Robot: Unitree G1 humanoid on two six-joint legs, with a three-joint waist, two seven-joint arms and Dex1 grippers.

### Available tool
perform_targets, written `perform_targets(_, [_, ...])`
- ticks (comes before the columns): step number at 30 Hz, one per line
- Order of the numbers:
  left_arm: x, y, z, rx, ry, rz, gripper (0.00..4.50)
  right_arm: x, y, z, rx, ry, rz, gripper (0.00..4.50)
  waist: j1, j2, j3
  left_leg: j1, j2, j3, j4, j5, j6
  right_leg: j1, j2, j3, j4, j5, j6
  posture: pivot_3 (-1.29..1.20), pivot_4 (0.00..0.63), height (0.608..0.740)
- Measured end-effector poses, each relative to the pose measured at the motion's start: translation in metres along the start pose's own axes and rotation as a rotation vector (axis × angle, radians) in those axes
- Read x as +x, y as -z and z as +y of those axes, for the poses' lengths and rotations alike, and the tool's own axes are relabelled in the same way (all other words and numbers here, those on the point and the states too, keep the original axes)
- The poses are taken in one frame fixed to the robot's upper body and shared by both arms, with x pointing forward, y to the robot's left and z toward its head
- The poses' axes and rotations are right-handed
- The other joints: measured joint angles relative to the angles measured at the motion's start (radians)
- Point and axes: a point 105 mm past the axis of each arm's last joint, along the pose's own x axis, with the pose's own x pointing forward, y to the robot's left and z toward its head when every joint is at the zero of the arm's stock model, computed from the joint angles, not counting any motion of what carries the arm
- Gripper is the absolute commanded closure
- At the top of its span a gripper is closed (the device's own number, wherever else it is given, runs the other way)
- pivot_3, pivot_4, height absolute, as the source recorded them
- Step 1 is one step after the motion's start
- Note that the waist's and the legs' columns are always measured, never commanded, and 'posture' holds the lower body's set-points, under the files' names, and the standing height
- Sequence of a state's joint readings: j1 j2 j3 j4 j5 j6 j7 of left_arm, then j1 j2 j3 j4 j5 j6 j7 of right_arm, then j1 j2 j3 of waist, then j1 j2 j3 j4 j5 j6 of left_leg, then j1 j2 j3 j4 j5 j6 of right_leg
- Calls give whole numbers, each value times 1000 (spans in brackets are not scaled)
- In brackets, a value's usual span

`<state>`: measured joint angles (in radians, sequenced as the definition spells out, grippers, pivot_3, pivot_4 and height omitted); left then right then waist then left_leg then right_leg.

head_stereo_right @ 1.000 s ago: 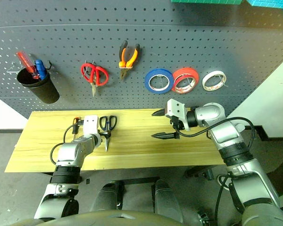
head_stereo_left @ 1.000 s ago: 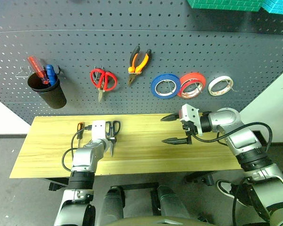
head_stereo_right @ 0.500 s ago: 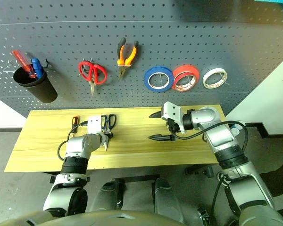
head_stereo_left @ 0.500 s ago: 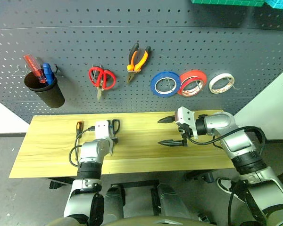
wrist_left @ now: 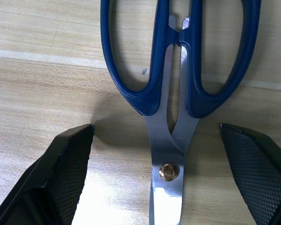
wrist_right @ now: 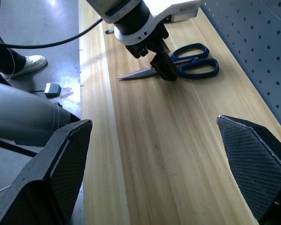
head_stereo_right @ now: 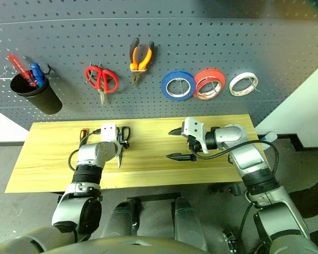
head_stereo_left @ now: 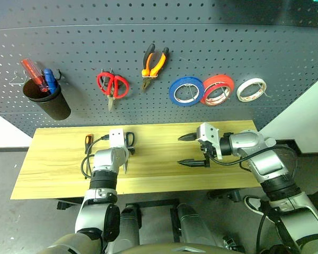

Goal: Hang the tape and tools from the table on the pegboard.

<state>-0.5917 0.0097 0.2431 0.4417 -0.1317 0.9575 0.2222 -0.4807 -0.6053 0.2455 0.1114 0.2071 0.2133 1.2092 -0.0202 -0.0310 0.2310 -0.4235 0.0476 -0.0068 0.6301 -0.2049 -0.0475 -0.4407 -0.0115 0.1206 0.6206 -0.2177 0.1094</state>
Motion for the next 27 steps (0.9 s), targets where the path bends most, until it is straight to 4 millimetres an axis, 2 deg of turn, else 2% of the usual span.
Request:
perform_targets(9, [-6, 8, 0, -19, 22, 38, 3591, 0, 3, -2, -35, 21, 26, 0, -4, 0, 0, 0, 0, 0, 0, 0, 0, 1, 0, 0, -2, 0, 0, 25, 262, 740])
perform_targets(10, [-6, 7, 1, -23, 23, 37, 3793, -1, 3, -2, -34, 21, 28, 0, -4, 0, 0, 0, 0, 0, 0, 0, 0, 1, 0, 0, -3, 0, 0, 24, 260, 740])
perform_targets(18, [-9, 9, 7, -4, 11, 39, 3858, -3, 8, -9, -48, 50, 50, 0, -25, 0, 0, 0, 0, 0, -1, 0, 0, 1, 0, 0, -4, 0, 0, 30, 230, 740])
perform_targets(22, [-14, 15, 11, 84, 86, 37, 3858, -3, 8, -12, -56, 53, 48, 0, -32, 0, 0, 0, 0, 0, -3, 0, 0, 0, 0, 0, -4, 0, 0, 45, 211, 740])
perform_targets(25, [-19, 18, 22, 116, 143, 46, 3858, -3, 3, -16, -72, 56, 40, 0, -41, 0, 0, -1, 0, 0, -3, 0, 0, 0, 0, 0, -4, 0, 0, 50, 193, 740])
perform_targets(27, [-24, 19, 36, 129, 152, 51, 3858, -3, 1, -17, -77, 56, 36, 0, -46, 0, 0, -1, 0, 0, -3, 0, 0, -1, 0, 0, -4, 0, 0, 52, 186, 740])
